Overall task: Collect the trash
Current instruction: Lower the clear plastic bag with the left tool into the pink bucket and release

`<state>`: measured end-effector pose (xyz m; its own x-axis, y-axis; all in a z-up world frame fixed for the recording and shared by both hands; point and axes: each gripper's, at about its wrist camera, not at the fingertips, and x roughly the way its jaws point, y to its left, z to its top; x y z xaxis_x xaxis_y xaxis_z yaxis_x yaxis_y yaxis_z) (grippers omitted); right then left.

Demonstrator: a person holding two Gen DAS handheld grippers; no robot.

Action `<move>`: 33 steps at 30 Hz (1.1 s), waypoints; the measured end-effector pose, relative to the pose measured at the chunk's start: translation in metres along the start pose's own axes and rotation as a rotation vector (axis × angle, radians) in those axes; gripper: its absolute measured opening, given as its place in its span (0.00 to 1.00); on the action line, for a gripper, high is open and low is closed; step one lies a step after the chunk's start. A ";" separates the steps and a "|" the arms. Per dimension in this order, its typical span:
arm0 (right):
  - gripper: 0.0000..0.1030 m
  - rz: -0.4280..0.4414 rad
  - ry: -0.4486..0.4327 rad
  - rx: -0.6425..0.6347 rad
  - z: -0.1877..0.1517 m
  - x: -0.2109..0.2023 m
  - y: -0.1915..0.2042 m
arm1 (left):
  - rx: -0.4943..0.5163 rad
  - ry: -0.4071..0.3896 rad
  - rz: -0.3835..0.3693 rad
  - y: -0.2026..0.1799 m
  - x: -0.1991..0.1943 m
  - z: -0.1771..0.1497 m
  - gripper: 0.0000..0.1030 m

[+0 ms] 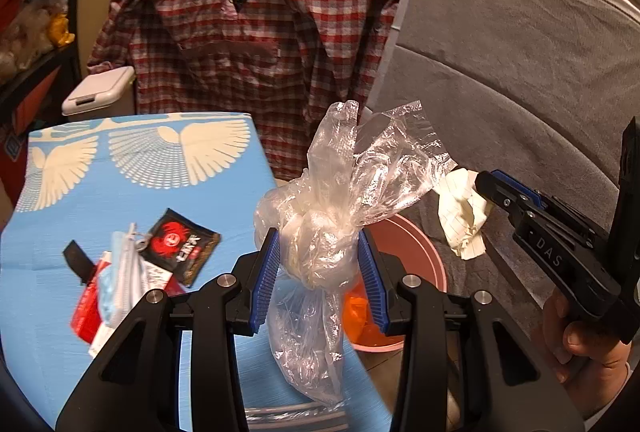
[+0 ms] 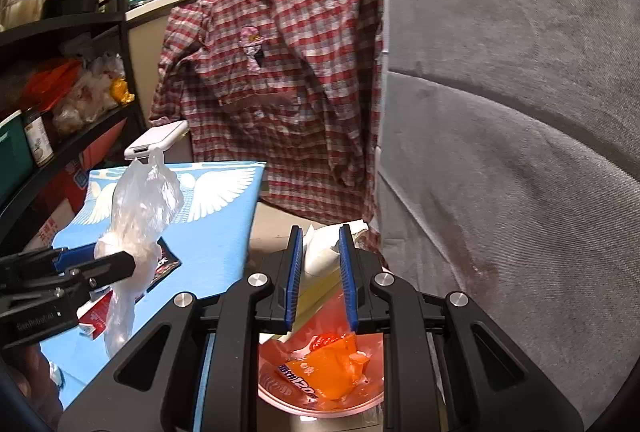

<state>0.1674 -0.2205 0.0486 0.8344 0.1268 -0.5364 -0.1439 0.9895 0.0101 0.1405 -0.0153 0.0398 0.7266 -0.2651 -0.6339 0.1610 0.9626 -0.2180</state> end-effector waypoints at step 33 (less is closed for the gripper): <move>0.41 -0.050 0.059 0.076 0.004 0.028 -0.026 | -0.034 0.054 -0.075 -0.021 0.054 0.014 0.45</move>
<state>0.1967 -0.2425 0.0364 0.8063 0.0749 -0.5867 -0.0604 0.9972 0.0444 0.1857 -0.0488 0.0201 0.6758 -0.3396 -0.6542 0.1897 0.9378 -0.2908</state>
